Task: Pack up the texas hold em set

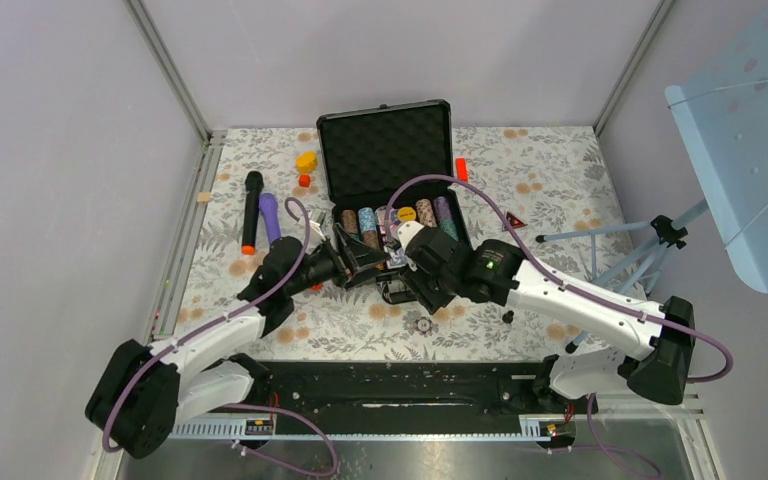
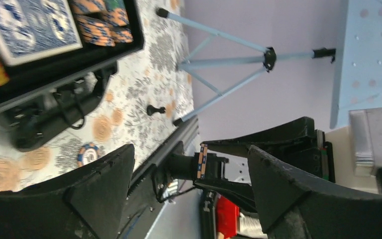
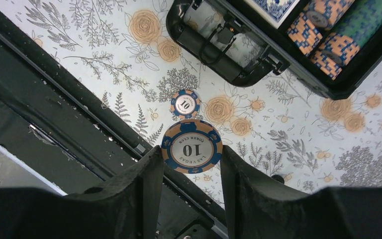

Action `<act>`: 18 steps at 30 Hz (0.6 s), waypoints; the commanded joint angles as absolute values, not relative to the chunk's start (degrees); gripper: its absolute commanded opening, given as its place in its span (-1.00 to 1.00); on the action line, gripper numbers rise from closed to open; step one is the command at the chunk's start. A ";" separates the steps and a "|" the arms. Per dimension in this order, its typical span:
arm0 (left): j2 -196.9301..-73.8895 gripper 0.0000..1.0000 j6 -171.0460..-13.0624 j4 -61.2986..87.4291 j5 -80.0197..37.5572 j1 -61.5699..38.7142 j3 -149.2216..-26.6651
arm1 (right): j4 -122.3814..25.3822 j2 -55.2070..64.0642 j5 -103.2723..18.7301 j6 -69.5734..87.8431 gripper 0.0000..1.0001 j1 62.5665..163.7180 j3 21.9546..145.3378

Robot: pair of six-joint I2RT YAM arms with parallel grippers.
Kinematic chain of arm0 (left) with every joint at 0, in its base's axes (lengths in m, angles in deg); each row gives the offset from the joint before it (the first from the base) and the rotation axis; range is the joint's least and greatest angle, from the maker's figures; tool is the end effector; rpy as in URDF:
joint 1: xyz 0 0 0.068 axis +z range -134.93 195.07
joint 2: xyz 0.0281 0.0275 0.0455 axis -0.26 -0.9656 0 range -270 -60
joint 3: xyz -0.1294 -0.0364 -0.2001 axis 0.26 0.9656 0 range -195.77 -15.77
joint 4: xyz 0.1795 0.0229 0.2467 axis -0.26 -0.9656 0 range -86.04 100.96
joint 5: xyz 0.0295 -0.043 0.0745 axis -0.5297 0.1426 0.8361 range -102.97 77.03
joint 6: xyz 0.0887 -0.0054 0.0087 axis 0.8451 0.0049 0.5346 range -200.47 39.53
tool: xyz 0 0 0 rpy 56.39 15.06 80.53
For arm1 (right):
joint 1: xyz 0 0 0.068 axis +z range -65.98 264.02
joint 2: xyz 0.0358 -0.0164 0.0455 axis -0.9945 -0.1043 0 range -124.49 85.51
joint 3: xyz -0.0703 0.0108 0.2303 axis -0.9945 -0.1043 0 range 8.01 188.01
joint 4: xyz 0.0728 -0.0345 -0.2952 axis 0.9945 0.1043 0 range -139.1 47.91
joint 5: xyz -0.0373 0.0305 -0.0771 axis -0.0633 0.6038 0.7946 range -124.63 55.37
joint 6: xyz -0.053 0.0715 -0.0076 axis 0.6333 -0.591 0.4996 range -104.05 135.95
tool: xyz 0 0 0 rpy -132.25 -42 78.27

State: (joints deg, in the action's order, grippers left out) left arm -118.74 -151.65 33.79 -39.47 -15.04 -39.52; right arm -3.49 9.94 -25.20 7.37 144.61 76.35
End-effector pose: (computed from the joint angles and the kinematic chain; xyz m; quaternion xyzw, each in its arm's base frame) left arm 0.2553 -0.1891 0.1621 -0.1308 0.7597 -0.5859 0.2499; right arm 0.1842 0.3002 0.2384 -0.3907 0.8605 0.1162 0.3057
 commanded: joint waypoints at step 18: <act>-131.34 0.52 -162.21 58.27 -42.01 -25.14 -42.01 | 1.42 11.31 -29.40 14.74 -1.00 145.18 85.21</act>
State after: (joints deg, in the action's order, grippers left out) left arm -130.87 -161.38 51.98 -41.42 -23.74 -39.70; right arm 0.01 9.94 -28.32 13.14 144.70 82.42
